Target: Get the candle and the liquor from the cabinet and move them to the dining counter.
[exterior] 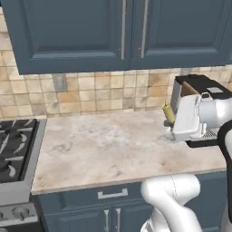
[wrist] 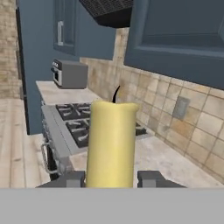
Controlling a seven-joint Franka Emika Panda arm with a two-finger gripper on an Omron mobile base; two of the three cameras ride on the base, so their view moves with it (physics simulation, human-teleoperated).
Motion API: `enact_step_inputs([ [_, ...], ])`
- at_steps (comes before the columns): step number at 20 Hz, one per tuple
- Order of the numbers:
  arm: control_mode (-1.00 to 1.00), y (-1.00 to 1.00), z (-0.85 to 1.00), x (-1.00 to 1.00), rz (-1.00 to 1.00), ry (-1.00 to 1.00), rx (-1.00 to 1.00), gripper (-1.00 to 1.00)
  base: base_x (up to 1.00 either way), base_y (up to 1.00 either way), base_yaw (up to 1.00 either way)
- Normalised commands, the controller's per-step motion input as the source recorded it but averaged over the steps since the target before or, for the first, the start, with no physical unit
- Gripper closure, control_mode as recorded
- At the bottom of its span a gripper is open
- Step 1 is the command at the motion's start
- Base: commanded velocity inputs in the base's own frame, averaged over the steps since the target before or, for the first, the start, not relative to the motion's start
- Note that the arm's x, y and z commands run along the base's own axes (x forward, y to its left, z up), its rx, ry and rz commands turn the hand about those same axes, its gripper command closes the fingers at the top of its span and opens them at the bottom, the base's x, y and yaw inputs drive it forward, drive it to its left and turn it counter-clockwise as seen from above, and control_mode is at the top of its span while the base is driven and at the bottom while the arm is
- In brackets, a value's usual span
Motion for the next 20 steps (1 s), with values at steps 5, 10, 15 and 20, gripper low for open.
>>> enact_step_inputs([
  [5,1.00,0.00,0.00,0.00,0.00,0.00,0.00,1.00,-0.43,0.63,0.36],
  [10,1.00,0.00,0.00,0.00,0.00,0.00,0.00,1.00,-0.37,0.68,0.42],
  [15,1.00,0.00,0.00,0.00,0.00,0.00,0.00,1.00,-0.31,0.75,0.44],
  [20,1.00,0.00,0.00,0.00,0.00,0.00,0.00,1.00,-0.31,0.84,0.42],
])
